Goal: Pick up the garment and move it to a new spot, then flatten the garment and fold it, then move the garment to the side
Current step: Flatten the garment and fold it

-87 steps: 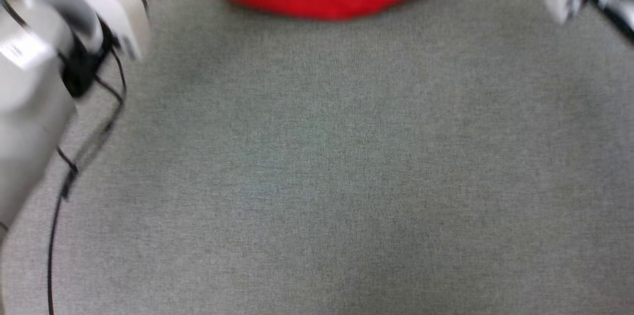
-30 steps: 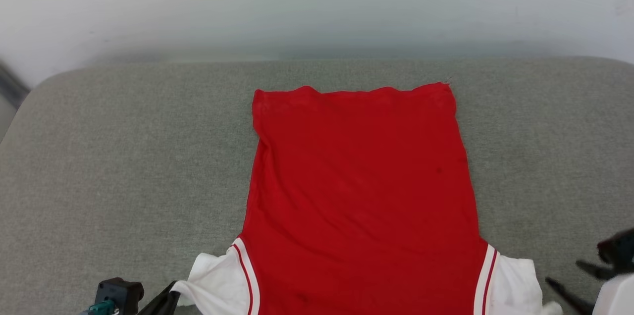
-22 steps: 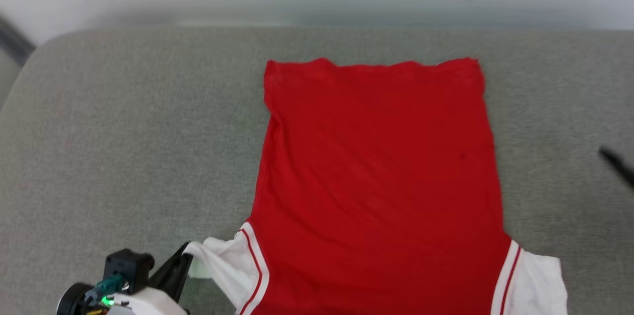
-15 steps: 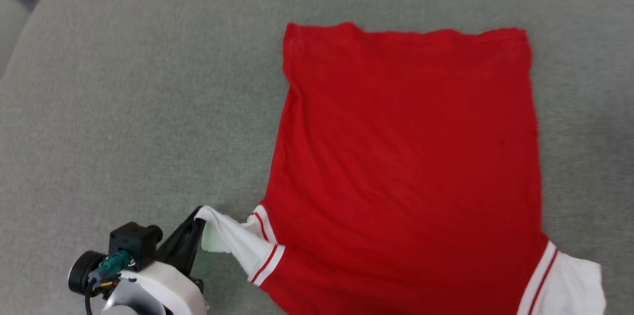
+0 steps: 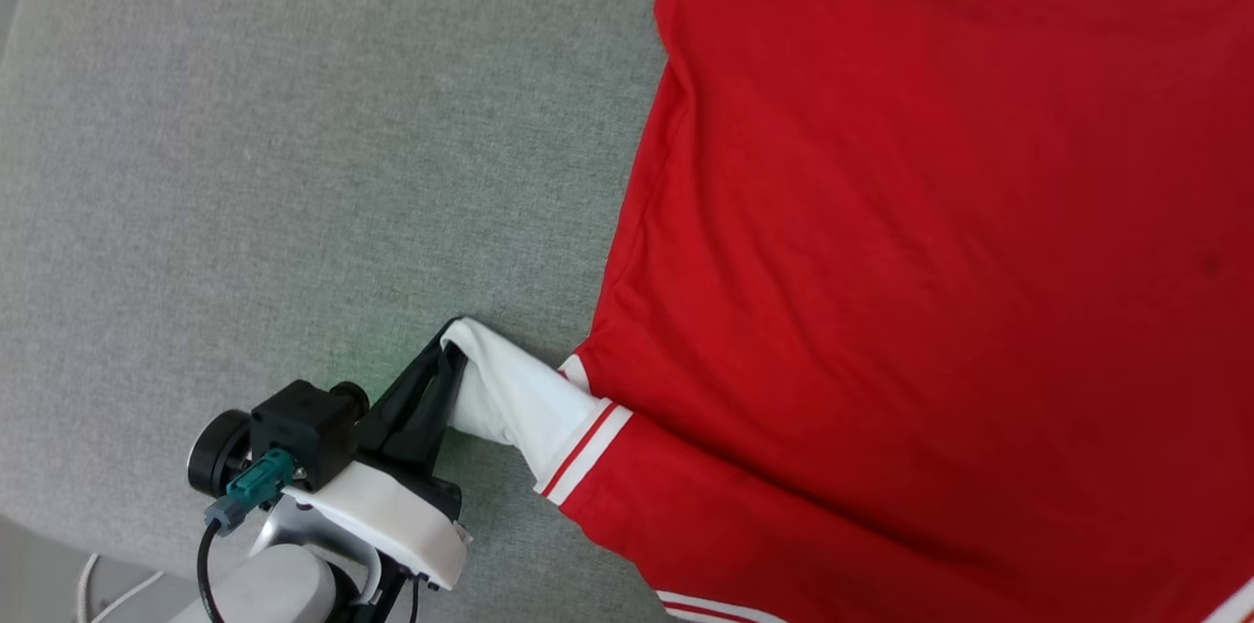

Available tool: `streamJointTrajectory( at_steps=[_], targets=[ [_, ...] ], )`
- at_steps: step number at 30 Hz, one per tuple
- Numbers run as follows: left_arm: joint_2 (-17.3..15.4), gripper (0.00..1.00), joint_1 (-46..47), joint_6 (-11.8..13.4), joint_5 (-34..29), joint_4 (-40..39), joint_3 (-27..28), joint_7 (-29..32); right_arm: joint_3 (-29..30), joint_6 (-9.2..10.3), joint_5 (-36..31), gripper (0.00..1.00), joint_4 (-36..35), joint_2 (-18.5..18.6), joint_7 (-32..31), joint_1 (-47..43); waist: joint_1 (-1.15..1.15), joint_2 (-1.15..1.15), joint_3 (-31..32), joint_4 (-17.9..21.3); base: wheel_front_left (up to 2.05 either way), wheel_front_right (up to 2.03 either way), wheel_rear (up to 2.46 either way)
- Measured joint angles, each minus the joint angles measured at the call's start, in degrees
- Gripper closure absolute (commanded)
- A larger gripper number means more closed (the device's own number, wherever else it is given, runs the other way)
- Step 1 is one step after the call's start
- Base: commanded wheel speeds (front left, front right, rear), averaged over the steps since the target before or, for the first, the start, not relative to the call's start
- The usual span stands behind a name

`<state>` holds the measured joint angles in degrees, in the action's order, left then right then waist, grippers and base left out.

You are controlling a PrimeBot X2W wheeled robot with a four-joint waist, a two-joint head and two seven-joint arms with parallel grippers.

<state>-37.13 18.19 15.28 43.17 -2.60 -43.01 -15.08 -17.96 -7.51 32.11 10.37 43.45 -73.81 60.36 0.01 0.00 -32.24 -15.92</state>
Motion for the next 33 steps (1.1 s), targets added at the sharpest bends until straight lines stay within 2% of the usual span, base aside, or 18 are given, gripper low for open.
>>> streamJointTrajectory(
  at_steps=[6, 10, 11, 12, 18, 21, 26, 33],
  targets=[
    [1.72, 1.0, 0.76, -0.73, -2.3, -0.91, 1.29, -0.08, 0.2, 0.01, -2.94, 0.0, 6.1, -1.99, 0.31, 1.86, 0.0, 0.0, -4.36, -2.63, 0.0, 0.0, 0.0],
    [2.31, 1.0, 0.85, -1.13, -3.07, -0.85, 2.26, -0.2, 0.68, 0.02, -2.64, 0.0, 7.05, -1.78, 0.44, 1.14, -0.01, 0.0, -5.79, -3.56, 0.0, 0.0, 0.0],
    [2.31, 1.0, 0.85, -1.14, -3.44, -0.66, 2.32, -0.21, 0.76, 0.02, -2.56, 0.33, 7.08, -1.69, 0.69, 0.96, -0.01, 0.0, -5.83, -3.58, 0.0, 0.0, 0.0],
    [2.36, 1.0, 0.85, -1.16, -3.67, -0.46, 2.41, -0.21, 0.75, 0.02, -2.53, 1.0, 7.09, -1.66, 1.09, 0.71, -0.02, 0.0, -5.73, -3.54, 0.0, 0.0, 0.0],
    [2.8, 1.0, -0.19, -1.68, -3.61, 0.81, 3.32, -0.19, 0.31, 0.0, -1.99, 1.0, 7.49, -2.87, 4.53, 0.49, -0.01, 0.0, -3.14, -2.88, 0.0, 0.0, 0.0],
    [2.67, 1.0, -1.37, -1.67, -3.58, 1.33, 3.58, -0.15, -1.07, 0.01, -0.87, 1.0, 7.03, -2.21, 6.92, 0.31, -0.01, 0.0, -0.72, -2.3, 0.0, 0.0, 0.0],
    [1.53, 1.0, -4.27, -0.9, -2.93, 1.44, 3.57, 0.13, -6.71, 0.0, 3.91, 1.0, 1.7, 2.91, 9.59, -3.81, -0.01, 0.0, 4.5, -1.05, 0.0, 0.0, 0.0],
    [-0.81, 1.0, -8.76, 1.38, -2.0, 1.0, 3.85, 1.04, -9.14, 0.0, 12.65, 1.0, -6.72, 11.62, 14.21, -16.12, -0.02, 0.0, 12.06, 1.91, 0.0, 0.0, 0.0]
  ],
)
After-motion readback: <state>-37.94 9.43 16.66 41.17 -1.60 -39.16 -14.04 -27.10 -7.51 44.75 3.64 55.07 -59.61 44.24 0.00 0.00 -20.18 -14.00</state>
